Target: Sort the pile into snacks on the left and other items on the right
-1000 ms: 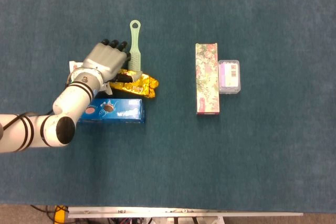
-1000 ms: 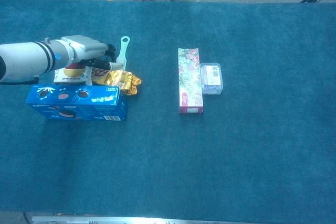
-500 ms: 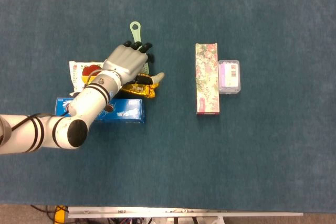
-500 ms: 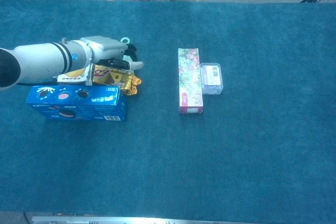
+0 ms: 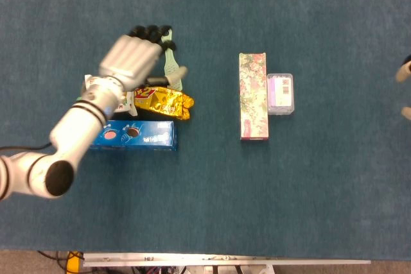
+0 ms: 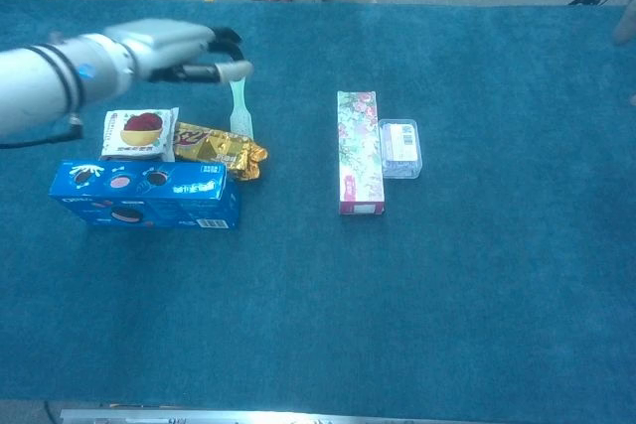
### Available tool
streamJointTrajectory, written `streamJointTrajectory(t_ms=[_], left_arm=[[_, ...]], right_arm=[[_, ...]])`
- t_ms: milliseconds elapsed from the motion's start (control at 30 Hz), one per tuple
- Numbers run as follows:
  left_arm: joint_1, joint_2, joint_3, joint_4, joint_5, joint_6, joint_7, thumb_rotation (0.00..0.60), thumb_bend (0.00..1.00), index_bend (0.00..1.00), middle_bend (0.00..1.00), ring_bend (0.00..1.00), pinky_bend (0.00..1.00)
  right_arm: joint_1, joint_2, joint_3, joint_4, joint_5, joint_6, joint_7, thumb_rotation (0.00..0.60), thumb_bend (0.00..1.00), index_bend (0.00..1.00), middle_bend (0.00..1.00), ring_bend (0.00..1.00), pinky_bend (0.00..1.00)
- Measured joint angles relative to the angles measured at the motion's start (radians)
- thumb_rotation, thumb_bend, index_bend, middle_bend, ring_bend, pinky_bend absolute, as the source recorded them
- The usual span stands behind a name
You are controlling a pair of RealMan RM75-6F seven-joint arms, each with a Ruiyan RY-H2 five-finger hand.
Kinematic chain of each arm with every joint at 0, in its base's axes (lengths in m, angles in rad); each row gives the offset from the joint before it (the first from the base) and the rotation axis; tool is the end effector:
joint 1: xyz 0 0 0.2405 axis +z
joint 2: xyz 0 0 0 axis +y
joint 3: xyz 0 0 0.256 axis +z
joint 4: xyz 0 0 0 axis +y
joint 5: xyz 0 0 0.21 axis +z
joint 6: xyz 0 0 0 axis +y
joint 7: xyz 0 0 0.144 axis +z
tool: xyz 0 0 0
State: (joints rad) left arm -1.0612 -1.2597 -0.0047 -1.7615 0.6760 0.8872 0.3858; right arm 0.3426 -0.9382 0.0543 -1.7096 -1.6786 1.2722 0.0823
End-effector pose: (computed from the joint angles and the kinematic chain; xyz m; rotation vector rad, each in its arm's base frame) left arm -0.1164 0.3545 0.0309 -1.9757 -1.0569 -0.6872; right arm -0.2401 -0.2450 0.1689 1.8057 -0.7771 0.9986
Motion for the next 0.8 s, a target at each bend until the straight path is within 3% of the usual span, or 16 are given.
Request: streamJointTrajectory(t_ms=[167, 433, 600, 800], left_arm=[[0.101, 0.066, -0.006, -0.056, 0.103, 0.124, -0.063, 0.000, 0.26, 0.17, 0.05, 0.00, 0.07], [0.271, 0.185, 0.008, -0.124, 0.272, 0.274, -0.158, 0.000, 0.26, 0.17, 0.07, 0.00, 0.07], [0.347, 0.228, 0.021, -0.149, 0.351, 0.318, -0.196, 0.000, 0.26, 0.17, 0.08, 0.00, 0.07], [0.415, 0.260, 0.030, -0.164, 0.431, 0.342, -0.229, 0.000, 0.26, 0.17, 0.08, 0.00, 0.07]], right_arm=[[0.055, 0.003, 0.000, -0.015, -0.037, -0.066, -0.018, 0.600, 0.01, 0.40, 0.40, 0.32, 0.45], [0.176, 0.000, 0.004, -0.053, -0.066, -0.239, -0.064, 0.600, 0.00, 0.29, 0.36, 0.26, 0.36], [0.257, -0.035, 0.011, -0.065, -0.054, -0.356, -0.096, 0.594, 0.00, 0.22, 0.33, 0.21, 0.28], [0.333, -0.113, 0.019, -0.059, -0.010, -0.469, -0.145, 0.564, 0.00, 0.19, 0.30, 0.19, 0.26]])
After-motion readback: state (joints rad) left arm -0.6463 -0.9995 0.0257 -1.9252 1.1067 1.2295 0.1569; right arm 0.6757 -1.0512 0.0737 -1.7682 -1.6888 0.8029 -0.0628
